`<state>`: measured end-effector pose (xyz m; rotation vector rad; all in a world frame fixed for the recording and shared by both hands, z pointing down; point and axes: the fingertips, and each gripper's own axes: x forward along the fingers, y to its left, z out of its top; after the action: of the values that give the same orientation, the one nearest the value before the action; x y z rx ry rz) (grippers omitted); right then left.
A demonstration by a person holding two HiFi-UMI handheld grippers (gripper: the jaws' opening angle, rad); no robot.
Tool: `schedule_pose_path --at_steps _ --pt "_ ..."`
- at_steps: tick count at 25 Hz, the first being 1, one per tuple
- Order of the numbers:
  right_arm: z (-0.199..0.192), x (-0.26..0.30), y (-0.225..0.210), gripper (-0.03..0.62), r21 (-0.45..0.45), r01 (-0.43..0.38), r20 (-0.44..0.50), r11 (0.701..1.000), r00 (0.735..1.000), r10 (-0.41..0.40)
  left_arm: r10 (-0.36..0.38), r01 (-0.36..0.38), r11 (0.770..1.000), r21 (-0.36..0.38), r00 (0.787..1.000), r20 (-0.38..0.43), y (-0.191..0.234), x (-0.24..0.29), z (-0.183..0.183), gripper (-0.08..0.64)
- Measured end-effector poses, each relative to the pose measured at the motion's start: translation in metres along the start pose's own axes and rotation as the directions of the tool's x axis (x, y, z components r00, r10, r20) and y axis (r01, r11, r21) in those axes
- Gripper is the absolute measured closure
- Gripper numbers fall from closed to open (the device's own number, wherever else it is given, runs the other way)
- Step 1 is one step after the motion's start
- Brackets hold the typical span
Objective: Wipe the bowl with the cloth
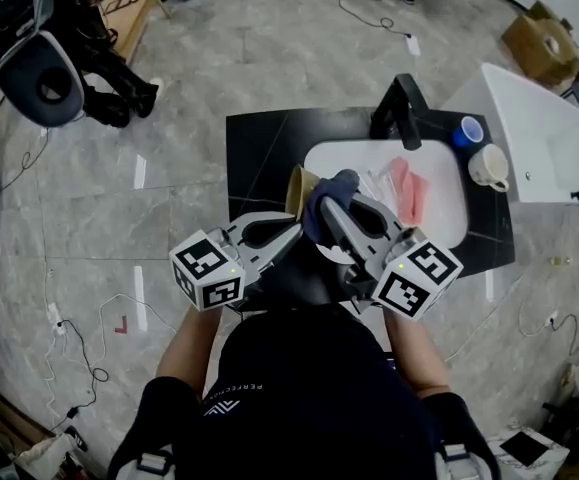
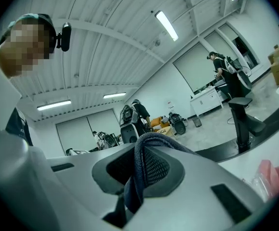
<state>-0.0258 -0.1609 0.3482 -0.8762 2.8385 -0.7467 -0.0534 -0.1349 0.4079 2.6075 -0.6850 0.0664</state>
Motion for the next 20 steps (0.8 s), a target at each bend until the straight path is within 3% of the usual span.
schedule_pose_path --at_steps 7,12,16,20 --pt "0.006 -0.009 0.007 0.545 -0.079 0.019 0.003 0.997 1.000 -0.019 -0.131 0.131 0.988 0.078 0.991 -0.003 -0.032 -0.012 0.002 0.548" --pt "0.006 -0.016 0.005 0.545 -0.126 0.026 -0.010 0.992 1.000 -0.028 -0.234 0.236 0.961 0.146 0.972 -0.035 -0.053 -0.019 0.002 0.548" --pt "0.008 -0.022 0.000 0.545 -0.122 0.029 0.002 0.992 1.000 -0.029 -0.322 0.317 0.932 0.178 0.947 0.002 -0.073 -0.021 0.018 0.546" --pt "0.009 -0.022 -0.008 0.545 -0.128 0.029 -0.001 0.991 1.000 -0.030 -0.371 0.371 0.908 0.194 0.928 -0.039 -0.079 -0.028 0.012 0.546"
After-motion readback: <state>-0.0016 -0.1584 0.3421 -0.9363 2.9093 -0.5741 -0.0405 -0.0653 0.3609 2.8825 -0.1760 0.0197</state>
